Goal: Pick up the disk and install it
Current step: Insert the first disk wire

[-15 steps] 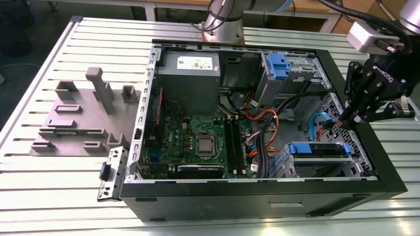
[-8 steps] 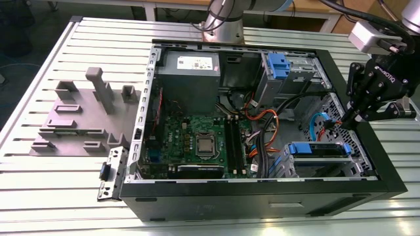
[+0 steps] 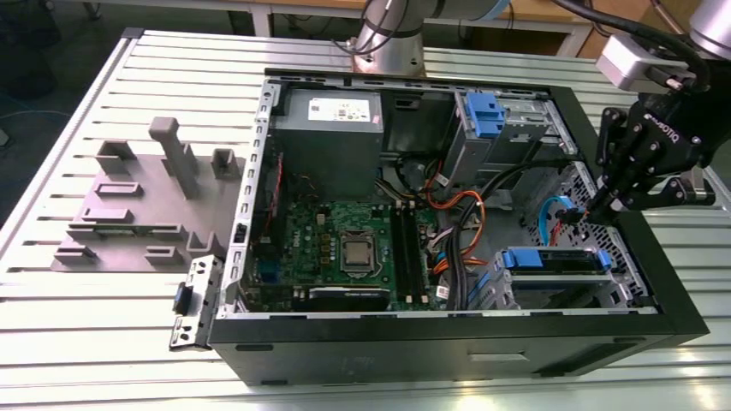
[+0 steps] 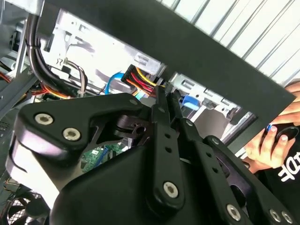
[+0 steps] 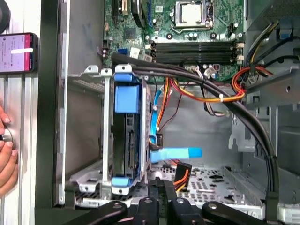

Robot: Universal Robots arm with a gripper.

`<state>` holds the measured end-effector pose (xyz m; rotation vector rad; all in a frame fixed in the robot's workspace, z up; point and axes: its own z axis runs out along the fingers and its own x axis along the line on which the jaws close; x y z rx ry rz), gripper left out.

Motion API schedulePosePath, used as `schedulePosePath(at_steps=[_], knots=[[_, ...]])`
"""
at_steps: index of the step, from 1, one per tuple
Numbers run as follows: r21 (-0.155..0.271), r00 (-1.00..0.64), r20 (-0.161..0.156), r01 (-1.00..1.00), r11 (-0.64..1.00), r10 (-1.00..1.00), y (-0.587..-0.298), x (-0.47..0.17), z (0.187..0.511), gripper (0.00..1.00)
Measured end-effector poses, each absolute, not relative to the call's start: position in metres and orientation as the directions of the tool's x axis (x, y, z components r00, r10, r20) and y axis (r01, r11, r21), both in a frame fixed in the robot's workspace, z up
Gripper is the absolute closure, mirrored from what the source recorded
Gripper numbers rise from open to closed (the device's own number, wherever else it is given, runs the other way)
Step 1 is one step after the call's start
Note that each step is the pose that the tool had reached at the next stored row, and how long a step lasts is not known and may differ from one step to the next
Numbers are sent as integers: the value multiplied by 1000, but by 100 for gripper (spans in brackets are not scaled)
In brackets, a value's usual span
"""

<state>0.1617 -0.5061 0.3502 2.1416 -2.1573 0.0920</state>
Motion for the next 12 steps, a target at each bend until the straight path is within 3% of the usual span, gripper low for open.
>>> schedulePosePath(at_steps=[12], knots=[[1, -1, 113, -1000, 1, -994, -512, 152, 350, 83]])
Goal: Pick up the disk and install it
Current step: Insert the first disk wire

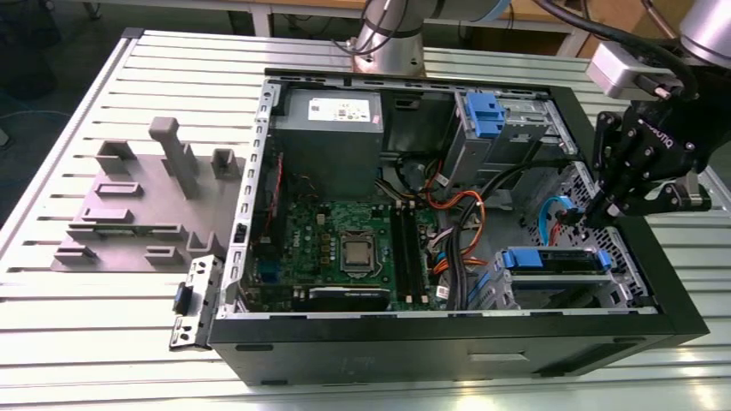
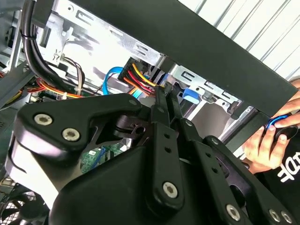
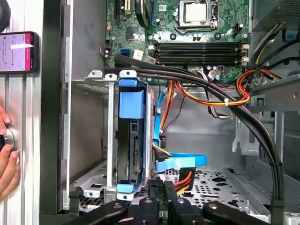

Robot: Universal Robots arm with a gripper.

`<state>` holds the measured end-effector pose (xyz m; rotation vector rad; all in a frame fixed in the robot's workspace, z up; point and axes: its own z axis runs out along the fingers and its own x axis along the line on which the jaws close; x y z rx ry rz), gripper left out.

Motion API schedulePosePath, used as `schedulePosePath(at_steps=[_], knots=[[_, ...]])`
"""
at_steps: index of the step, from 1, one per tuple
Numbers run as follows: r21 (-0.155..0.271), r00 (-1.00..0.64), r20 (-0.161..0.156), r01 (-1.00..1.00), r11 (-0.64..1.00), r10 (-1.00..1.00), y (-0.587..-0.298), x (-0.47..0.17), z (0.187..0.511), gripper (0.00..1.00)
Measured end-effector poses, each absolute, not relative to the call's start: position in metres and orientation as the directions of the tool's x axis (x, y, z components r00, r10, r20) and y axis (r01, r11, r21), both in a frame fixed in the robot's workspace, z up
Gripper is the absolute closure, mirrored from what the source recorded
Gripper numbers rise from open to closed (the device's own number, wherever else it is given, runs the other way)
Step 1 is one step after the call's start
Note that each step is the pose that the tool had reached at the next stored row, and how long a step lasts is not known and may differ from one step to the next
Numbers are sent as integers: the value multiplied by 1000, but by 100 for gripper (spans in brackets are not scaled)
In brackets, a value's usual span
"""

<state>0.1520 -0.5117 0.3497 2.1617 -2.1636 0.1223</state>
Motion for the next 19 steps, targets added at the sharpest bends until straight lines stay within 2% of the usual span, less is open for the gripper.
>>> schedulePosePath(at_steps=[10, 19], knots=[[-16, 7, 113, -1000, -9, -994, -522, 142, 346, 83], [-62, 6, 114, -998, -13, -994, -525, 132, 345, 83]])
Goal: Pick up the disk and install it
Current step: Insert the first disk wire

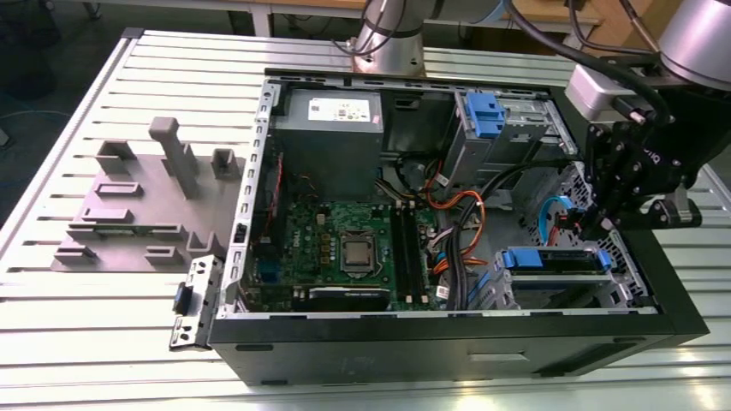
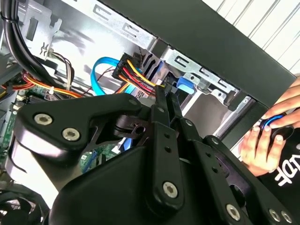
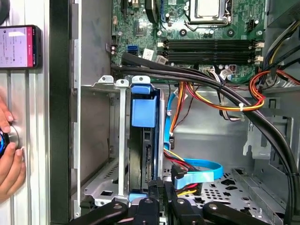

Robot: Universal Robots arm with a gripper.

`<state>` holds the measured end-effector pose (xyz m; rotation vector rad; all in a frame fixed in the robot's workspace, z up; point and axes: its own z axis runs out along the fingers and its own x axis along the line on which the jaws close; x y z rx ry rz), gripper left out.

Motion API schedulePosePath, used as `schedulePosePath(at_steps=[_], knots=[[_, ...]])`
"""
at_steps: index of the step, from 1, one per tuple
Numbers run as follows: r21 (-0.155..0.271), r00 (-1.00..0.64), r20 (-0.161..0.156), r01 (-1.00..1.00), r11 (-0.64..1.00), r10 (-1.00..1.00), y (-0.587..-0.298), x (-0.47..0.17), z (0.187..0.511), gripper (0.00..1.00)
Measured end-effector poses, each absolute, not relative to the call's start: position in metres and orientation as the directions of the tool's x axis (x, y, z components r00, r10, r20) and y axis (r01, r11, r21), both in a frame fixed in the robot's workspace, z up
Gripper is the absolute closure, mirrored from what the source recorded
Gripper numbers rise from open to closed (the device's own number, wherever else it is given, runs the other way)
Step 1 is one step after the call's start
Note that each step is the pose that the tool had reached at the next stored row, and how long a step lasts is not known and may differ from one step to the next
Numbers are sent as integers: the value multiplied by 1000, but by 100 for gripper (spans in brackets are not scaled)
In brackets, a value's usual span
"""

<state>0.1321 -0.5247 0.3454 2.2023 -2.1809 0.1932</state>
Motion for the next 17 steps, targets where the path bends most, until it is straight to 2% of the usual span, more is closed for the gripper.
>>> schedulePosePath(at_steps=[17], knots=[[-139, 5, 114, -990, -21, -993, -527, 109, 341, 83]])
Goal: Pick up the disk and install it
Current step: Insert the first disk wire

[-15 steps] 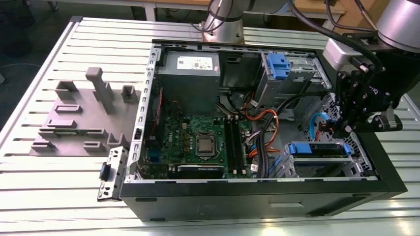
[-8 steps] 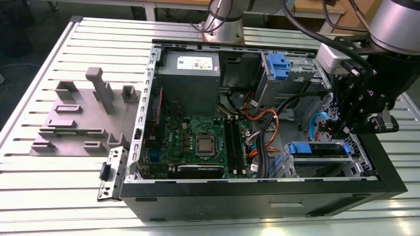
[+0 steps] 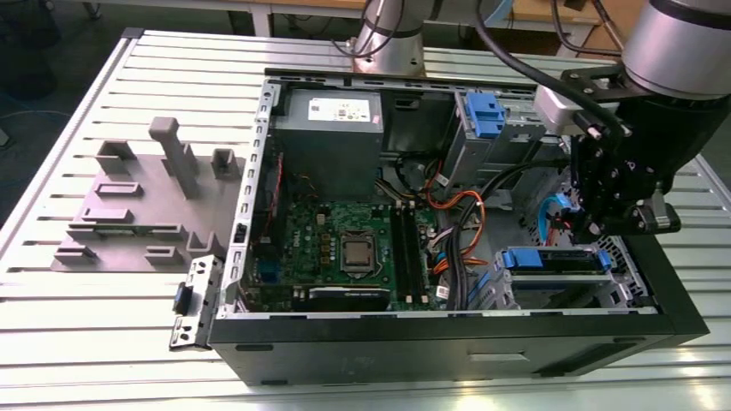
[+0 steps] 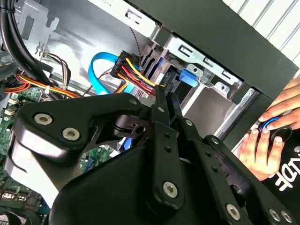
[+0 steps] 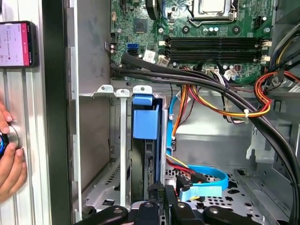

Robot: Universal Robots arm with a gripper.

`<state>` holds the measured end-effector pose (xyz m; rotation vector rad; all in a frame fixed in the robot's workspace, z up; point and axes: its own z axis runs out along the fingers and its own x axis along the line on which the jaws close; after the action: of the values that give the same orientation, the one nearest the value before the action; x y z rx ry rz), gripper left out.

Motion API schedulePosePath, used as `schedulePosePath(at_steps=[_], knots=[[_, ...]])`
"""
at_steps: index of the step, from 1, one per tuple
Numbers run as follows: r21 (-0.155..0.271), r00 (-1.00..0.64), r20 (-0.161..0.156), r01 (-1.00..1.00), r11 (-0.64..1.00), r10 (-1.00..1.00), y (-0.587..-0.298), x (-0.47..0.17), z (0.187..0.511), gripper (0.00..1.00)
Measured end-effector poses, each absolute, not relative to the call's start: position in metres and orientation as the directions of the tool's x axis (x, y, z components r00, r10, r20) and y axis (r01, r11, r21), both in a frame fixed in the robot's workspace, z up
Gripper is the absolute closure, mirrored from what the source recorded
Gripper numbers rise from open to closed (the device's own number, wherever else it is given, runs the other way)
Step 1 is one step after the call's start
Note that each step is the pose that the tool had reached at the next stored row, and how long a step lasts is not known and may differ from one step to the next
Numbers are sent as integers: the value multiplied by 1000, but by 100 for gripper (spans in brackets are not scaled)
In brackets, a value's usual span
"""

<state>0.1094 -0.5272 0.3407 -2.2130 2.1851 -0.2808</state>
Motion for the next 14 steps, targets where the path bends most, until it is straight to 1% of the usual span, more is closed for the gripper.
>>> schedulePosePath(at_steps=[4, 14], knots=[[-151, 3, 113, -988, -20, -994, -529, 106, 339, 83], [-170, 2, 77, -985, -15, -997, -539, 102, 335, 83]])
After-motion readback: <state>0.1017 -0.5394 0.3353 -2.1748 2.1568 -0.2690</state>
